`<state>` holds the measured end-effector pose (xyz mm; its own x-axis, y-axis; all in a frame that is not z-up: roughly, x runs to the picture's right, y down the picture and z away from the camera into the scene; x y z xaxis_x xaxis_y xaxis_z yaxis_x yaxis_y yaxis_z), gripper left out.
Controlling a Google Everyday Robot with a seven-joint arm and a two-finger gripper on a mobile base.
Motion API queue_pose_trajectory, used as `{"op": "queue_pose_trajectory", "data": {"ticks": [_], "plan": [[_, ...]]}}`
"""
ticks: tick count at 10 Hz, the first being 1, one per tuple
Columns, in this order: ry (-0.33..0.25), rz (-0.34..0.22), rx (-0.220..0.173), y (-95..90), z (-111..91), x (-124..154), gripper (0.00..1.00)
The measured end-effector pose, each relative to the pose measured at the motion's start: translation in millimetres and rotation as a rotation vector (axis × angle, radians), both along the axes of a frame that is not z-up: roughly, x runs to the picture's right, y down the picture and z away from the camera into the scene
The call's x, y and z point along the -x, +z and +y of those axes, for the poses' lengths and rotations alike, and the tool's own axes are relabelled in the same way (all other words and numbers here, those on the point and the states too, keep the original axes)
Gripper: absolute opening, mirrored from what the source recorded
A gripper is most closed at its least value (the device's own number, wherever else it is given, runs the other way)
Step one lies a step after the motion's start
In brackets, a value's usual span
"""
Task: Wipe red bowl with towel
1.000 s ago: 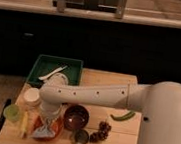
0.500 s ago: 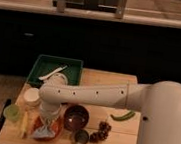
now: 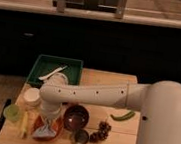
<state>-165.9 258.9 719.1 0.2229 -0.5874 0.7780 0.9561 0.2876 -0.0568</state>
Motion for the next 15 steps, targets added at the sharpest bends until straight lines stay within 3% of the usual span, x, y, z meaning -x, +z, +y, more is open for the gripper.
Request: {"op": "queue_pose_trajectory", "data": {"ticks": [4,7,11,15], "plan": [[0.001,0.023,-0.006,16.8,-16.7,-2.8,0.02],[-0.043,-0.007,0.0,20.6,-16.3,24.0,0.02],[-0.149,-0.078,0.025,10.8,12.7,57.8,0.02],[-0.144,-0.086,0.033,-3.3,31.7,32.5,0.02]]}}
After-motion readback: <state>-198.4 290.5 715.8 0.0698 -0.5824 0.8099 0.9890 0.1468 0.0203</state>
